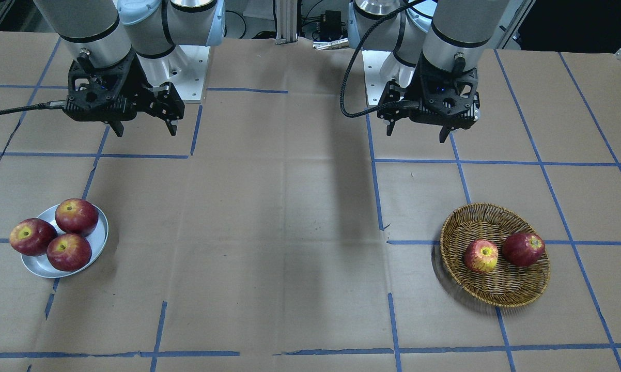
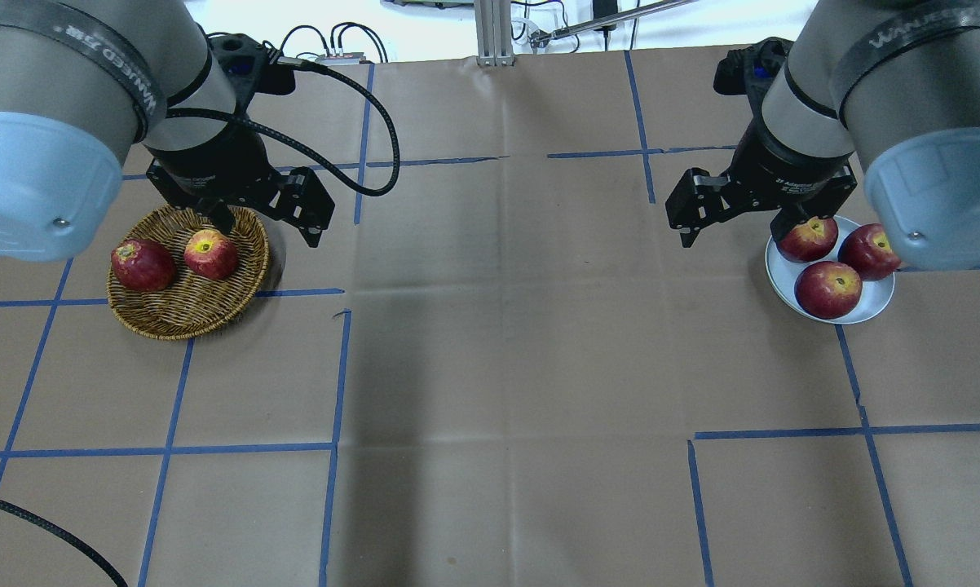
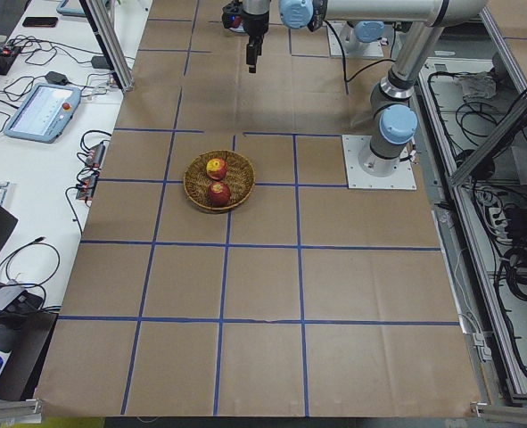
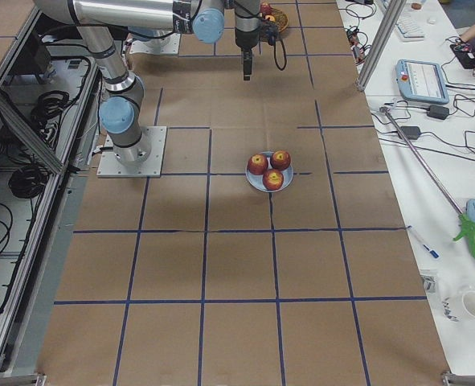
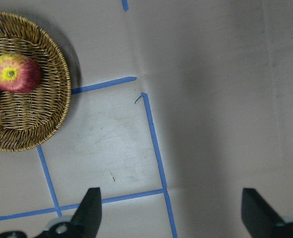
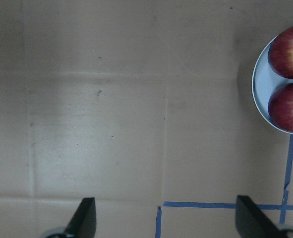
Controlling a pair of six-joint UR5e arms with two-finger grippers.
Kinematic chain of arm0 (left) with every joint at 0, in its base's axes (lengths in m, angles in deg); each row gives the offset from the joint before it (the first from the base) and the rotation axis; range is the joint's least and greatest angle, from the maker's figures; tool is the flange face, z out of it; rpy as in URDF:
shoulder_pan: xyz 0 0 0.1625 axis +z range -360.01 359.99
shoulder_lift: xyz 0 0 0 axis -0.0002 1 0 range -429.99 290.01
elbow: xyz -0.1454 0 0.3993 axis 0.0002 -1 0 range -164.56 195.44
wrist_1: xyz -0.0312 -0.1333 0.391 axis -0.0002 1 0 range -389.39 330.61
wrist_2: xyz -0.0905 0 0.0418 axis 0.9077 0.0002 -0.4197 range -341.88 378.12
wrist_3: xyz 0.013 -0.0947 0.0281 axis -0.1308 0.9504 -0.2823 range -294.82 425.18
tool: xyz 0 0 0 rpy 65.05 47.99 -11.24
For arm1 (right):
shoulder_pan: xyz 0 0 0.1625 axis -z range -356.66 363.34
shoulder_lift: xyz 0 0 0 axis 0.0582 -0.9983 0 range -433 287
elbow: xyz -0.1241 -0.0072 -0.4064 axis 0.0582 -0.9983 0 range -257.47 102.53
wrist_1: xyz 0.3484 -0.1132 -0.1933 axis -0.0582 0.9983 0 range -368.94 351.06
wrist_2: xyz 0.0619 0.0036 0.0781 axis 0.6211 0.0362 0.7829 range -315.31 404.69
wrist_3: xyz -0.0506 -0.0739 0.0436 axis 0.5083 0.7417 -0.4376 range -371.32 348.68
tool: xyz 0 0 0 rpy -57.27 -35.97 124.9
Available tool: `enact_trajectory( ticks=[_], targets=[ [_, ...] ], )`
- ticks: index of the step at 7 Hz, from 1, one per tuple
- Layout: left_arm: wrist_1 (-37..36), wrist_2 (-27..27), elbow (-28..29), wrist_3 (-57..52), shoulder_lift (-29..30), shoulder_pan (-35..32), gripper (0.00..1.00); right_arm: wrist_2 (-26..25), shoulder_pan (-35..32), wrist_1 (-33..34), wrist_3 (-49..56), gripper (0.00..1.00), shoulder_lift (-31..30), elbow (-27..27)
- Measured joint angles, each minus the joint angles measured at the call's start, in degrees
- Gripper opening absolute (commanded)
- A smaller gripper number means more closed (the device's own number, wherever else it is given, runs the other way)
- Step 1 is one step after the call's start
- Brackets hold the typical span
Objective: Transfer apple from basket to plate
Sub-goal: 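Lower the left gripper into the basket onto the yellow-red apple and close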
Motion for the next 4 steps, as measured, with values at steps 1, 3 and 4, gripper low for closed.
enact_trajectory(
  ticks=[1,3,4],
  targets=[
    [-0.6,0.4,-0.4,-5.7,0.4,3.9,0.99,0.0,0.0,0.0,0.0,1.0,0.0,0.0],
    [-2.1,0.5,-0.8,-16.8,3.4,10.3,0.99,0.0,0.0,0.0,0.0,1.0,0.0,0.0],
    [-4.9,0.4,-0.8,-20.9,6.3,12.8,0.99,0.0,0.0,0.0,0.0,1.0,0.0,0.0]
  ],
)
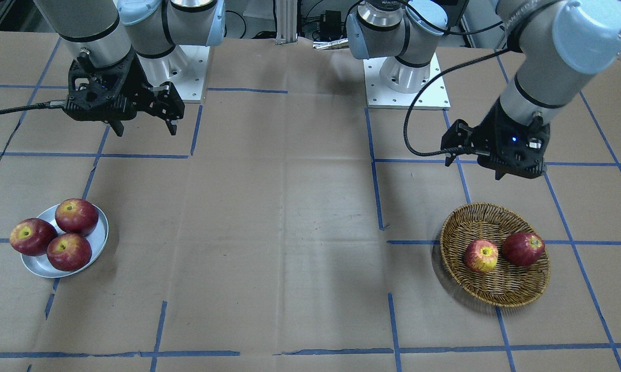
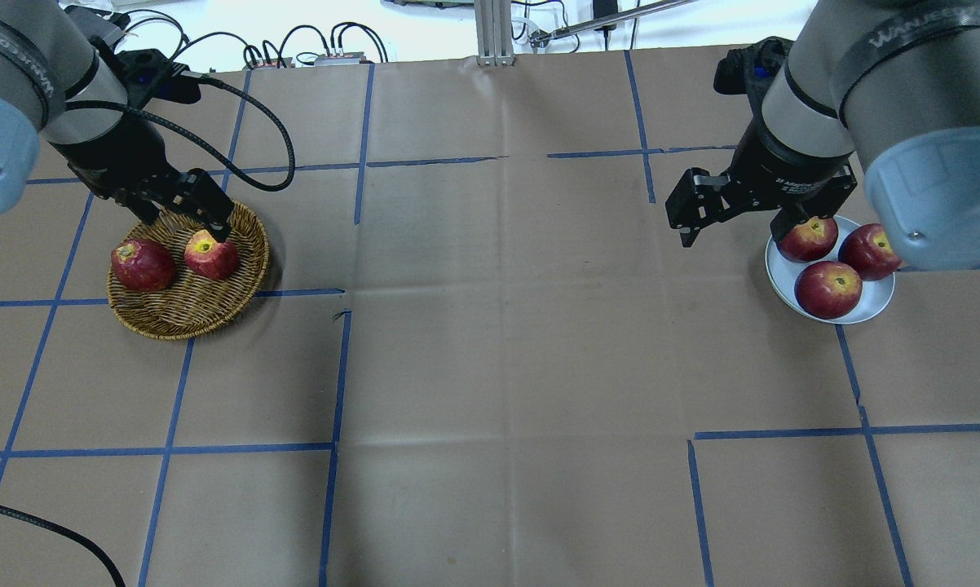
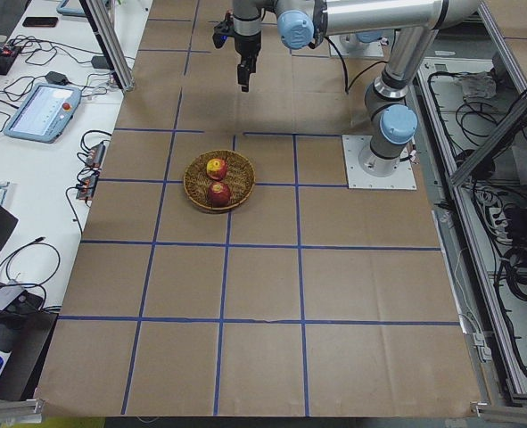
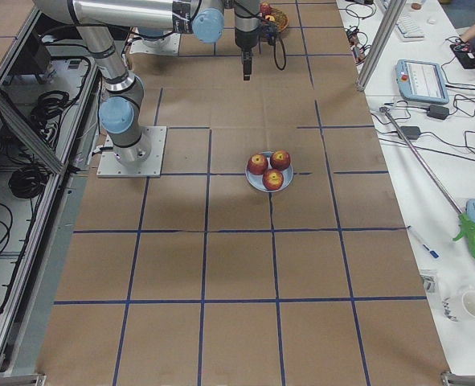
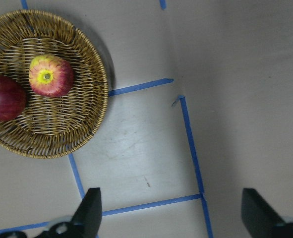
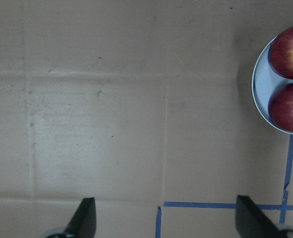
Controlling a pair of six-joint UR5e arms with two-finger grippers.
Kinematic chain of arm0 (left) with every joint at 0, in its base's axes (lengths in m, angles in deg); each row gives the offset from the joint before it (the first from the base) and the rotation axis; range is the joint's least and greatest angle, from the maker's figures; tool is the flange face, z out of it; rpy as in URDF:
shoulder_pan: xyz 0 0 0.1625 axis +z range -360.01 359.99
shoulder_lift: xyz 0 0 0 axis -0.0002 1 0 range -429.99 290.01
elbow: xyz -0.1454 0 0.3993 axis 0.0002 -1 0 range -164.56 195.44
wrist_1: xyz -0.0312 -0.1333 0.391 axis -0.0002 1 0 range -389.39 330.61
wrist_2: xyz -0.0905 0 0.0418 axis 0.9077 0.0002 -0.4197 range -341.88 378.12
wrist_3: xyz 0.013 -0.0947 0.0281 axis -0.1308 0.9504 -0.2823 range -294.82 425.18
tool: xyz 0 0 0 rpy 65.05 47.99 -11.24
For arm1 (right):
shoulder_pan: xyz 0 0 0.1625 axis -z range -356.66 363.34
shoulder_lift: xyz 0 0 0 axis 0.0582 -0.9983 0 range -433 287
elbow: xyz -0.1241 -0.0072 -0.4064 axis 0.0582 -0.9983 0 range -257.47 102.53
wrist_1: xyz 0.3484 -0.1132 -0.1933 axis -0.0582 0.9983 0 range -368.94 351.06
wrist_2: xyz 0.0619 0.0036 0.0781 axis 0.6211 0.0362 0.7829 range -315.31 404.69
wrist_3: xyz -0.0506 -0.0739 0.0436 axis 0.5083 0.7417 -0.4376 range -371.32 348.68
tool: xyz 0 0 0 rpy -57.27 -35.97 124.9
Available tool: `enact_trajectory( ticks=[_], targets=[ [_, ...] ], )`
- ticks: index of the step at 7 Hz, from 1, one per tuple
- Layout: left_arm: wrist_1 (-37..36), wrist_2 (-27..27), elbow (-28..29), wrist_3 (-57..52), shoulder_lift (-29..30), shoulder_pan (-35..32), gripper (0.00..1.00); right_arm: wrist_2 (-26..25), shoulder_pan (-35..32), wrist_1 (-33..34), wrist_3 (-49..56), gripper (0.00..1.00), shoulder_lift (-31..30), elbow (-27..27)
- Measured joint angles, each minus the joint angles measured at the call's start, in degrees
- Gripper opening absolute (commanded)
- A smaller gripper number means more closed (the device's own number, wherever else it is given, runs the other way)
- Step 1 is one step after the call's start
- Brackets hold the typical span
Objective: Transfer apple from basket to plate
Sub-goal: 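Lower the left gripper into the basket onto the yellow-red apple and close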
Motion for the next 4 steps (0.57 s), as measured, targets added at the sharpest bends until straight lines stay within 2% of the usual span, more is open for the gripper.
enact_trajectory(
  ticks=[4],
  targets=[
    [-13.3,-0.2,0.4,-9.5,12.7,6.0,0.99,0.0,0.0,0.0,0.0,1.0,0.0,0.0]
  ],
)
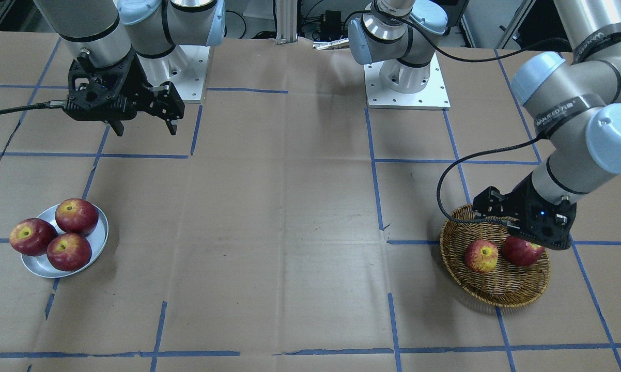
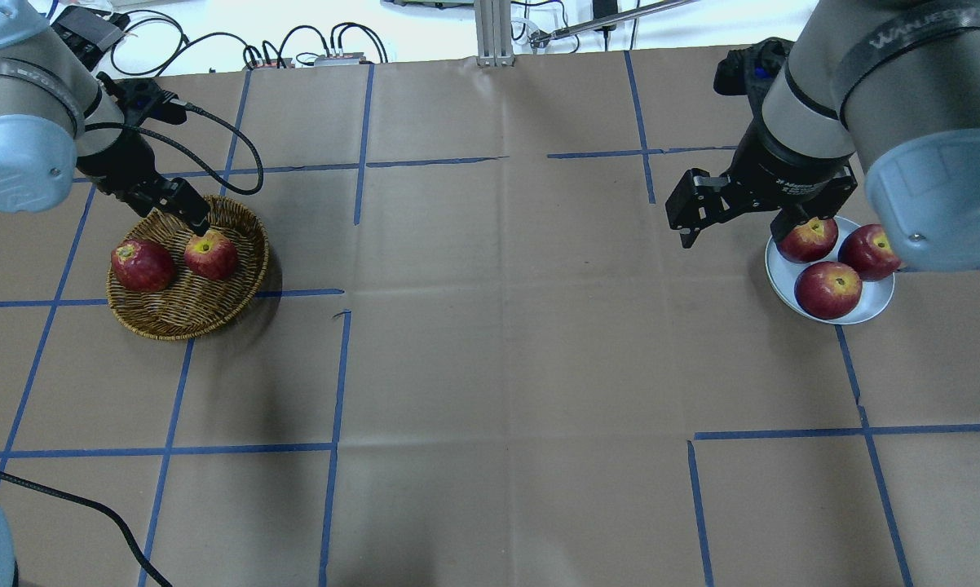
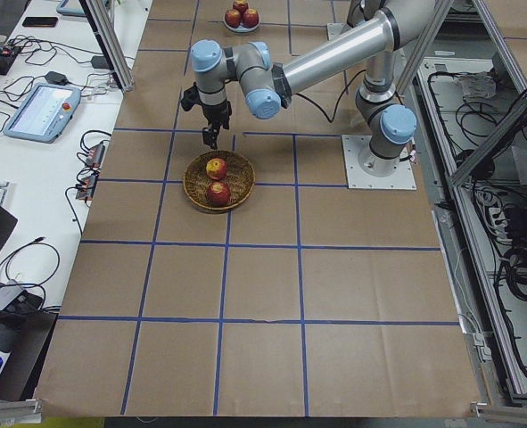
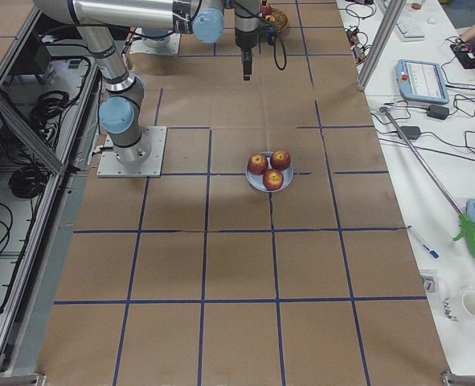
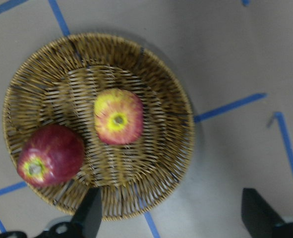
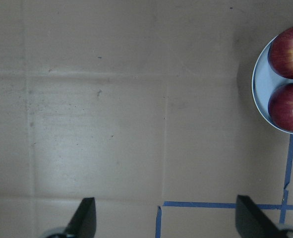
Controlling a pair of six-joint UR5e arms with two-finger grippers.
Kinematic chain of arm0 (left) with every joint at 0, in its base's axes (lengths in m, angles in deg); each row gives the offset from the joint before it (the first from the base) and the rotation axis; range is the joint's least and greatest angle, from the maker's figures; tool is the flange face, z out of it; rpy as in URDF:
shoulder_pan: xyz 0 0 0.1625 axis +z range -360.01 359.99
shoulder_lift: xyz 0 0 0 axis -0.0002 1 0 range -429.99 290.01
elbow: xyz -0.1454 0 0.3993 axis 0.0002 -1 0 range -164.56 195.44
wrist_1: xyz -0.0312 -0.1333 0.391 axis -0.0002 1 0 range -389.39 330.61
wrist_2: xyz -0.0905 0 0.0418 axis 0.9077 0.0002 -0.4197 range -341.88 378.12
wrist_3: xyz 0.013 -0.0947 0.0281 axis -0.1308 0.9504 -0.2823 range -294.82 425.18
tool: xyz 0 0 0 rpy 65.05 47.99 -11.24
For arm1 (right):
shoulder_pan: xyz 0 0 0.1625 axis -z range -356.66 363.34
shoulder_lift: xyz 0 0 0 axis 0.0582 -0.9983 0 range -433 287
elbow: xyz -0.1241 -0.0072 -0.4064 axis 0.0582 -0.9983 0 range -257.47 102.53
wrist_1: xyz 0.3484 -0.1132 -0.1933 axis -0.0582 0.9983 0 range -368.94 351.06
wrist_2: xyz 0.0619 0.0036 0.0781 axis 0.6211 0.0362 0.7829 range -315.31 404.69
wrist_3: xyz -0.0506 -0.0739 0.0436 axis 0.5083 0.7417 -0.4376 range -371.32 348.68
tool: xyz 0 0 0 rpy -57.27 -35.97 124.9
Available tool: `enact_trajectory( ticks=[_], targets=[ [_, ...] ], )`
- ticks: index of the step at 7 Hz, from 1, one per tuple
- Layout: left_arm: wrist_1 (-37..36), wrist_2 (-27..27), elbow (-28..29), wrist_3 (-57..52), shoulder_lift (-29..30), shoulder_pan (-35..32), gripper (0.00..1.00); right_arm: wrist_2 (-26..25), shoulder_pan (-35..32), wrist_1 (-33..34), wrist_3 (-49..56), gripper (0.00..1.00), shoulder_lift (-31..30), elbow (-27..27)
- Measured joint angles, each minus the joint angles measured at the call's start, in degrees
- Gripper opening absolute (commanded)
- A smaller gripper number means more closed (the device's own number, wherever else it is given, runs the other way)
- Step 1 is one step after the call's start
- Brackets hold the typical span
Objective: Transfer apple from basket to plate
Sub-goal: 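Lower the left gripper into the basket onto the yellow-red apple and close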
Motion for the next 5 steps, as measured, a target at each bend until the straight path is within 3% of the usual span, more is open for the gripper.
enact_trajectory(
  ticks=[5],
  targets=[
    [-3.8,0.5,-1.3,0.4,7.1,1.5,0.95,0.0,0.0,0.0,0.0,1.0,0.0,0.1]
  ],
)
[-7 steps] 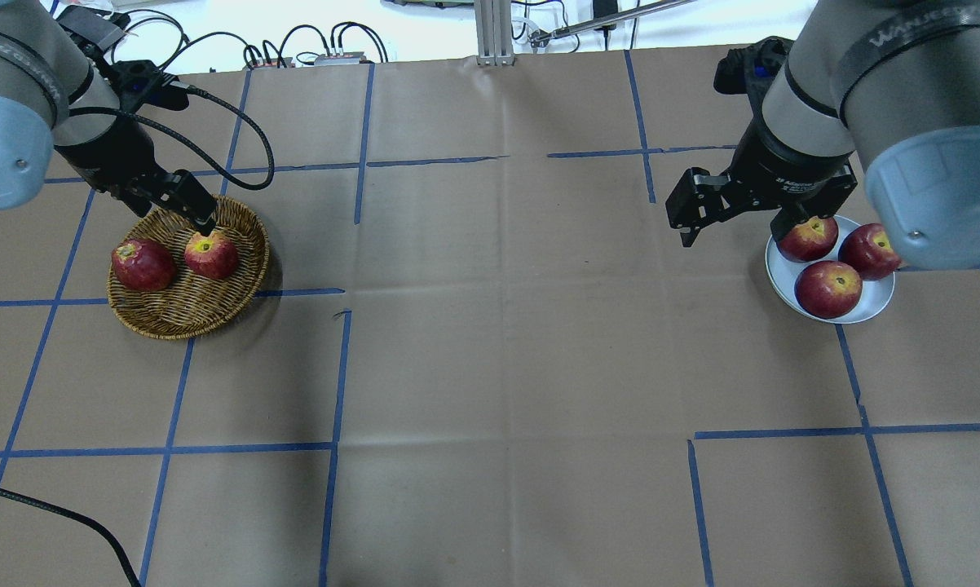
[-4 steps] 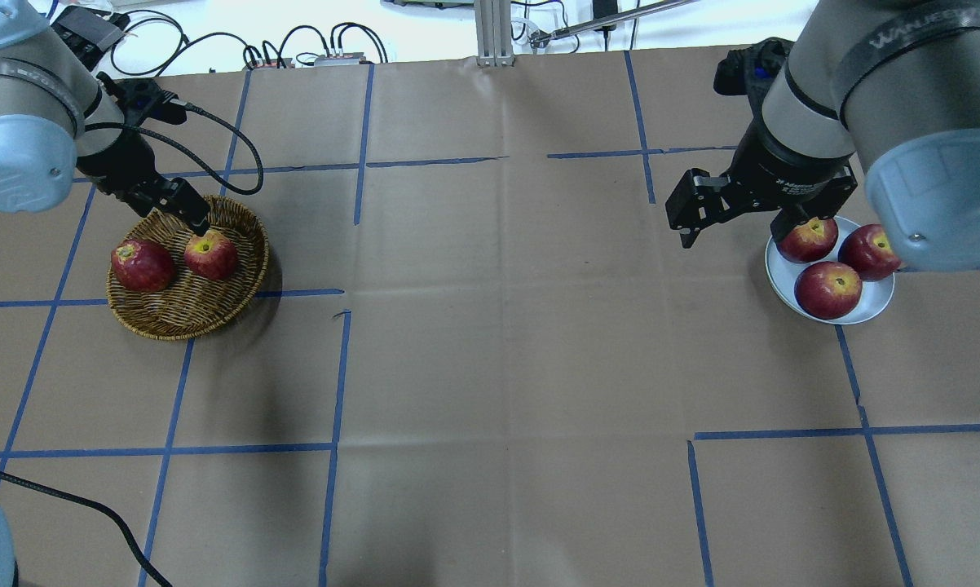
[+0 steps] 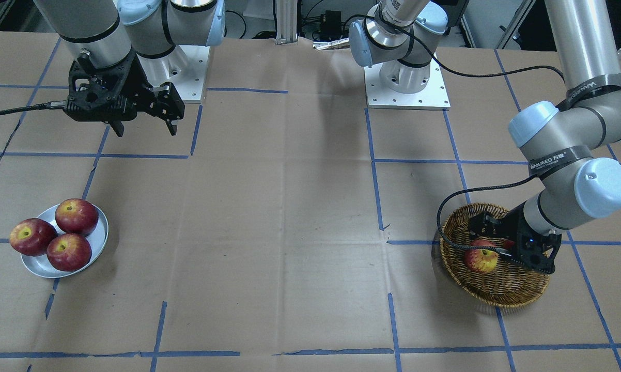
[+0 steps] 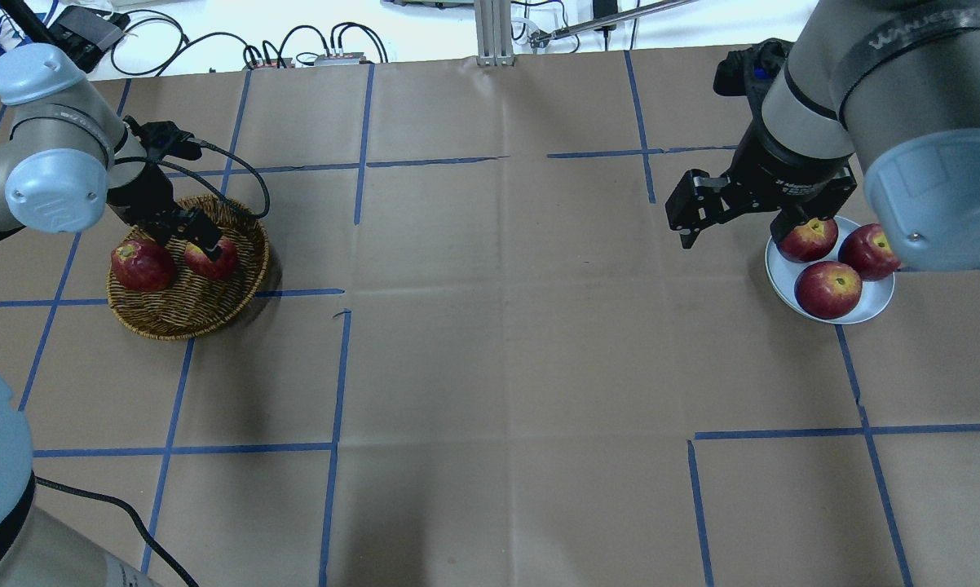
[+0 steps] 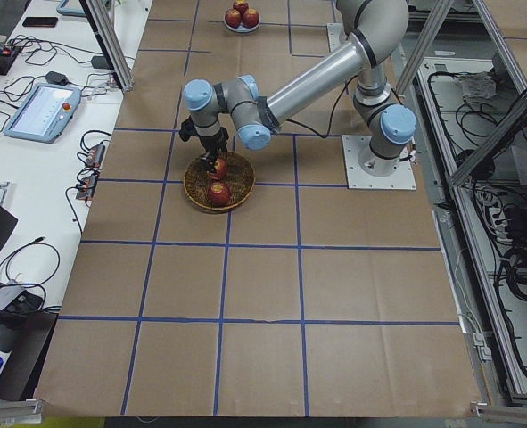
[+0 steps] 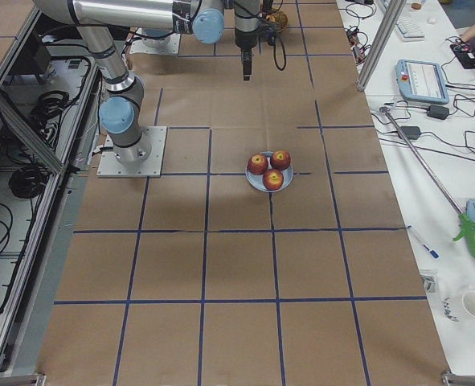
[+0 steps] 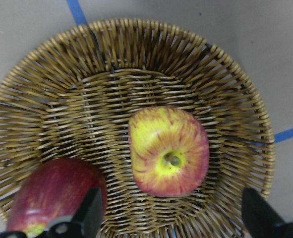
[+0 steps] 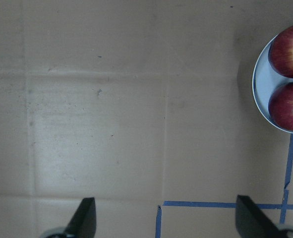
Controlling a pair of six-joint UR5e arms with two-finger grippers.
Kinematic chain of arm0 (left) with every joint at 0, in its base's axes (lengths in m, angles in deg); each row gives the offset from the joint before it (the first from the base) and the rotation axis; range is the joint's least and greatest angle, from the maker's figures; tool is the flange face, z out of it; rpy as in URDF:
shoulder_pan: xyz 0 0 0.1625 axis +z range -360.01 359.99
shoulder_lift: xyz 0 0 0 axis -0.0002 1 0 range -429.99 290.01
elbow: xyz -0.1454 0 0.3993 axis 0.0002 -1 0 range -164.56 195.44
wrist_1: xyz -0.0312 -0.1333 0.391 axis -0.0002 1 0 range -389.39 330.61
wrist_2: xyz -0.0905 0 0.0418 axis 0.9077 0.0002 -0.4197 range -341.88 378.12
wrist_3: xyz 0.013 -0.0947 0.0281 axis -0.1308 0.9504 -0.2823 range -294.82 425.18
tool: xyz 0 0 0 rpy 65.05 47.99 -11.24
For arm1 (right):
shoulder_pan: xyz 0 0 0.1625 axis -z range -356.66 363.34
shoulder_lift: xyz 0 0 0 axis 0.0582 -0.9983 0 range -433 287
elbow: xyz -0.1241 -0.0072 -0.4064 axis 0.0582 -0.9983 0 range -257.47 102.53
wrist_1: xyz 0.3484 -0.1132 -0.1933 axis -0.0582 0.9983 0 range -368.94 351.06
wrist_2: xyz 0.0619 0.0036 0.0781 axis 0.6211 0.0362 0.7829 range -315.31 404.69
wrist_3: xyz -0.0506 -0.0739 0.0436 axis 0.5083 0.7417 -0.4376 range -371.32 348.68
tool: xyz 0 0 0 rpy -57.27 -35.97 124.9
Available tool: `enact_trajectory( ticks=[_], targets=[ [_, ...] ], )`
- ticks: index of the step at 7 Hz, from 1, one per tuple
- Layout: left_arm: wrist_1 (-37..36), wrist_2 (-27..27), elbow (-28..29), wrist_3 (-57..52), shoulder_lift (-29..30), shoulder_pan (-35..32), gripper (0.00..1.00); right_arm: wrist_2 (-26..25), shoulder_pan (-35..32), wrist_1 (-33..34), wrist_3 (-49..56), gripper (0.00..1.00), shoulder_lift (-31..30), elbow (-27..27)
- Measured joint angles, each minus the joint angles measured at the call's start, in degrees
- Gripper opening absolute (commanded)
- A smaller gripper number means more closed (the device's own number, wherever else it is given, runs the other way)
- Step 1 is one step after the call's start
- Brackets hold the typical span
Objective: Transfer apple from basket to plate
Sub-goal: 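Lower the left gripper into the basket onto the yellow-red apple and close, then lift the yellow-red apple with the left gripper and carry it toward the table center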
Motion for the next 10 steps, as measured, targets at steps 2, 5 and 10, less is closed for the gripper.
enact_trajectory(
  ticks=[2,5,10],
  targets=[
    [-2.8,0.1,0.1,1.5,3.7,0.0,0.34,0.0,0.0,0.0,0.0,1.0,0.0,0.0],
    [-2.0,-0.1,1.0,2.2,2.0,-1.2,0.18,0.1,0.0,0.0,0.0,1.0,0.0,0.0],
    [5.9,0.3,5.9,32.9,-5.3,-23.7,0.18,0.1,0.0,0.0,0.0,1.0,0.1,0.0]
  ],
)
